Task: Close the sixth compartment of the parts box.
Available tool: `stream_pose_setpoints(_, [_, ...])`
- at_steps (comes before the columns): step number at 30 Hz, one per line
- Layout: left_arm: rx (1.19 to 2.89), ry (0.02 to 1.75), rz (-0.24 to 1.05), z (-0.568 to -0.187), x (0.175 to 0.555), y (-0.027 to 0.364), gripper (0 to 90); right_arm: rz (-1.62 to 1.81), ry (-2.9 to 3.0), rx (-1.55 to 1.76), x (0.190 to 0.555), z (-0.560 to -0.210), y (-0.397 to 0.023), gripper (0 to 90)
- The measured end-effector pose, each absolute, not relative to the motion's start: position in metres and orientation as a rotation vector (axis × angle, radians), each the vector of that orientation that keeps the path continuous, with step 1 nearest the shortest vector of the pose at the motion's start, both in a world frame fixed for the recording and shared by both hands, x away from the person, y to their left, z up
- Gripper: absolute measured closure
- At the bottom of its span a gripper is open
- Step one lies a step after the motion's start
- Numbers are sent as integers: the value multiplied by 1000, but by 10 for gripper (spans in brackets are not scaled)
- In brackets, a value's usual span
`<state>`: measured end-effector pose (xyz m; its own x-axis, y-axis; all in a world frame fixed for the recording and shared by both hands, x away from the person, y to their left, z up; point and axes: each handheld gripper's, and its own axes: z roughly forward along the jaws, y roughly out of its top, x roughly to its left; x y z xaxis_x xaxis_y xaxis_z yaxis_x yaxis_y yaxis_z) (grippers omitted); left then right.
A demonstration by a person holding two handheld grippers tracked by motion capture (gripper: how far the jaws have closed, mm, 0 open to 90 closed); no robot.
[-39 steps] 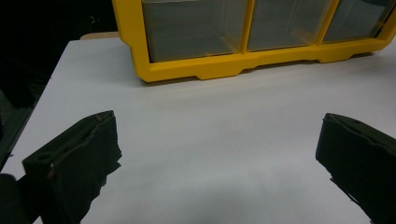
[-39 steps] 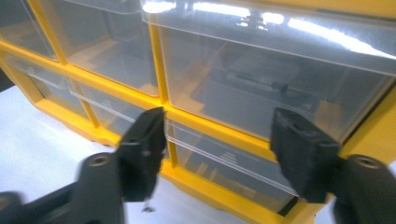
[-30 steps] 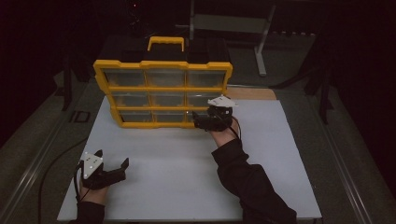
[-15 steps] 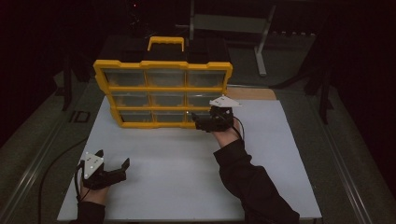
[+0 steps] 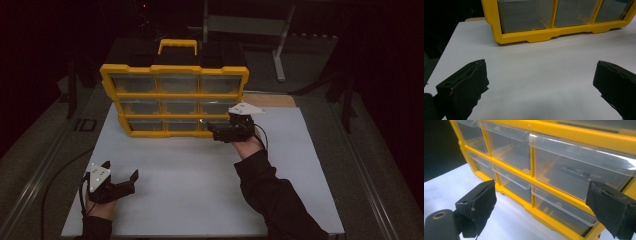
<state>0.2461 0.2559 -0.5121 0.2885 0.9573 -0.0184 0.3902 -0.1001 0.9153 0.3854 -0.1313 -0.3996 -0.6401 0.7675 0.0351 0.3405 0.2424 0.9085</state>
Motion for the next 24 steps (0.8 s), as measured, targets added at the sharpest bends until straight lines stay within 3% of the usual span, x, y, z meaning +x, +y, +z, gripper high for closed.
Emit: stream_pose_setpoints(24, [1657, 1247, 797, -512, 245, 255, 2, 1432, 2079, 939, 347, -374, -174, 95])
